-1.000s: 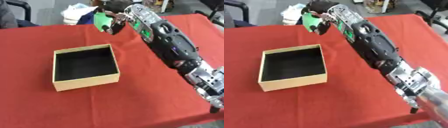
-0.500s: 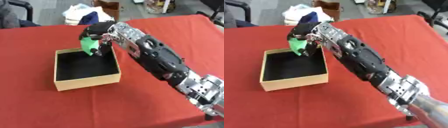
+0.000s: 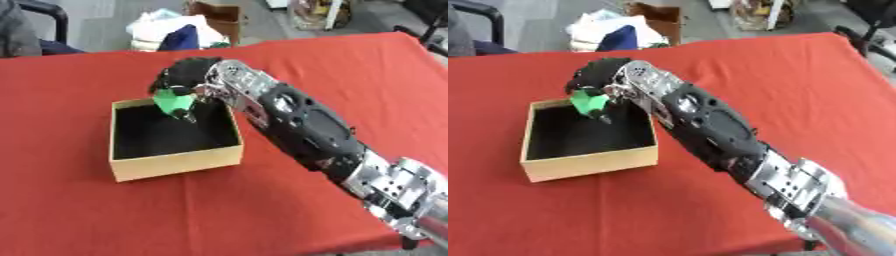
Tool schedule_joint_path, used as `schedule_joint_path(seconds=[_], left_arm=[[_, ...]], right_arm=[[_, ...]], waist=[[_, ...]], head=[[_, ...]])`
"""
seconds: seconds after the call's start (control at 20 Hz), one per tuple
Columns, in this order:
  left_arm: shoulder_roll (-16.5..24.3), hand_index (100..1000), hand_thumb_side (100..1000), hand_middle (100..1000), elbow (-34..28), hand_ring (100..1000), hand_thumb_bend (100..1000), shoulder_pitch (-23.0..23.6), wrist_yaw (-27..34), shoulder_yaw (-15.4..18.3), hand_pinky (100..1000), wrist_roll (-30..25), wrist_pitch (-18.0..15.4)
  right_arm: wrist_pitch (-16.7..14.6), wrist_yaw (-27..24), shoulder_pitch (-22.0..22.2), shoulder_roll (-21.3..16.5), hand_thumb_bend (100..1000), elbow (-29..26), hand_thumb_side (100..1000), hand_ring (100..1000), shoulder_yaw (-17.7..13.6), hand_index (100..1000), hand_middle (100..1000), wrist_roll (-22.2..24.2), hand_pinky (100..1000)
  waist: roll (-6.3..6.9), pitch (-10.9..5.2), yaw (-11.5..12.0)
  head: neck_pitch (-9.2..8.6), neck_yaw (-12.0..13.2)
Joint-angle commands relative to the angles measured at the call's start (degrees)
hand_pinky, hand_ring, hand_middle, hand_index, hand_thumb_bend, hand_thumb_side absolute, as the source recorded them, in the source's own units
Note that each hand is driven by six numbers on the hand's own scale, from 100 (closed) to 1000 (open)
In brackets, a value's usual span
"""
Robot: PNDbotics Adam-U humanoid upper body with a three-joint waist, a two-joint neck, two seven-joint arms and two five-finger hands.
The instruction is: Pick up objects on the table and place them in the box.
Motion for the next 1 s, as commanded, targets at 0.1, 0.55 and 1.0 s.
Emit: schedule_joint_path(seconds=[0.1, 0.55, 1.0], left_arm=[[0.4, 738, 474, 606, -1.3, 704, 100, -0.5, -0.3, 0.2, 612, 0.2, 0.0], [0.4, 738, 474, 604, -1.2, 705, 100, -0.2, -0.4, 0.2, 612, 0.3, 0.0], [0.6, 737, 473, 603, -1.1, 705, 100, 0.3, -0.5, 0.4, 612, 0.6, 0.0]], right_arm=[[-1.9, 2.5, -0.8, -0.8, 489, -1.4, 648, 852, 0.3, 1000, 867, -0.5, 866], [-2.6, 2.7, -1.0, -2.2, 550, -3.5, 760, 867, -0.4, 1000, 942, -2.3, 876], [2.4, -2.5, -1.7, -8.9, 374, -8.0, 665, 848, -5.4, 1000, 910, -4.9, 843]], waist=[[0.14, -0.76, 0.0], [0.05, -0.99, -0.5], [-0.01, -1.51, -1.8]], head=[[-0.39, 0.2], [-0.46, 0.5], [-0.1, 1.8]])
